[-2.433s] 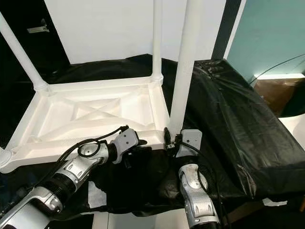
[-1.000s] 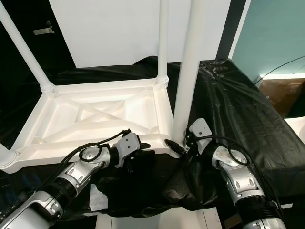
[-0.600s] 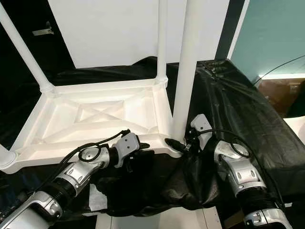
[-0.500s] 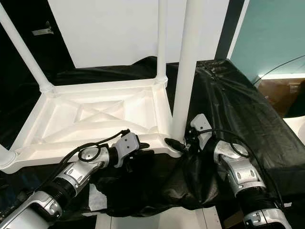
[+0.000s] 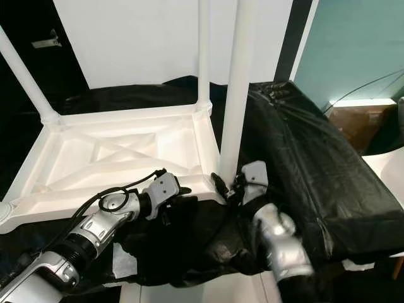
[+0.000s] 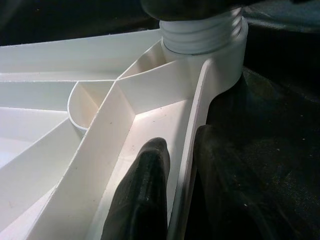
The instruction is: Building children table
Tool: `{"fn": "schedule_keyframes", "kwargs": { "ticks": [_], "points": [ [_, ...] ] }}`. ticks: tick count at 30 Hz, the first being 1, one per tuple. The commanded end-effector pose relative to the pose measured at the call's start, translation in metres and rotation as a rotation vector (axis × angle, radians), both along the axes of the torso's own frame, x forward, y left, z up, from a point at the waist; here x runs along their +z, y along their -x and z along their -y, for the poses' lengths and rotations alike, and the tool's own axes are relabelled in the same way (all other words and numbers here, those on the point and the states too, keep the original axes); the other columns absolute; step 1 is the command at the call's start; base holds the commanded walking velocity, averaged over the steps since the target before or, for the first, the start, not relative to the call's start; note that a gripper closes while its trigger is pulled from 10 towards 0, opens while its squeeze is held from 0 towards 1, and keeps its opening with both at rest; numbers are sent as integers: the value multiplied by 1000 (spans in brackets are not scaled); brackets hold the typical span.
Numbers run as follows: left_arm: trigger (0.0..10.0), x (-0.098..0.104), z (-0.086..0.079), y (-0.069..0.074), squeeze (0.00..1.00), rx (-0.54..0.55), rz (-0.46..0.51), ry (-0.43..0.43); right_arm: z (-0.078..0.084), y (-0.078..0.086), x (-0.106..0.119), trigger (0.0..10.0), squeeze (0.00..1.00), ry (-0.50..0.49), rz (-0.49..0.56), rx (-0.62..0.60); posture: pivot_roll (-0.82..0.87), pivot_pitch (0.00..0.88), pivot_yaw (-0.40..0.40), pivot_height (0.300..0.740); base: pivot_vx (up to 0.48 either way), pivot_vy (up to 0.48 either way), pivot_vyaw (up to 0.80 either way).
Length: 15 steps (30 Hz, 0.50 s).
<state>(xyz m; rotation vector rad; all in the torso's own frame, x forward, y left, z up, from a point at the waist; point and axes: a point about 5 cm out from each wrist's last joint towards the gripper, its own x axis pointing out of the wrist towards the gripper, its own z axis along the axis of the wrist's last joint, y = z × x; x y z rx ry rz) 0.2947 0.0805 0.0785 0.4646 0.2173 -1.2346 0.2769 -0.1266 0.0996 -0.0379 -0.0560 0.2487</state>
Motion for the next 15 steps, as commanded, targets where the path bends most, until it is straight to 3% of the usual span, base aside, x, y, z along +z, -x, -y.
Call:
{"fn": "schedule_keyframes", "kwargs": {
  "ticks": [1, 5, 8, 9, 10, 11, 15],
  "points": [
    [10000, -41, -4, 39, 0, -266, -255, -147, 23, 2, -13, 0, 0, 43, -59, -213, -49, 0, -6, 740, 0, 0, 0],
    [10000, -40, -6, 37, 0, -270, -252, -155, 9, 5, -17, 0, 0, 57, -54, -228, -52, 0, 2, 740, 0, 0, 0],
    [10000, -40, -5, 36, 0, -273, -253, -157, 10, 3, -18, 0, 0, 71, -53, -250, -50, 0, 3, 740, 0, 0, 0],
    [10000, -39, -5, 36, 0, -273, -272, -150, 10, 2, -18, 10000, 0, 76, -57, -254, -47, 0, 2, 740, 0, 0, 0],
    [10000, -39, -5, 36, 0, -273, -272, -150, 10, 2, -18, 10000, 0, 76, -57, -254, -47, 0, 2, 740, 0, 0, 0],
    [10000, -38, -5, 36, 239, -268, -287, -130, 10, 2, -18, 10000, 0, 80, -56, -264, -43, 0, 0, 740, 0, 0, 0],
    [10000, -38, -5, 36, 239, -268, -287, -130, 10, 2, -18, 10000, 0, 80, -56, -264, -43, 0, 0, 740, 0, 0, 0]
  ]
}}
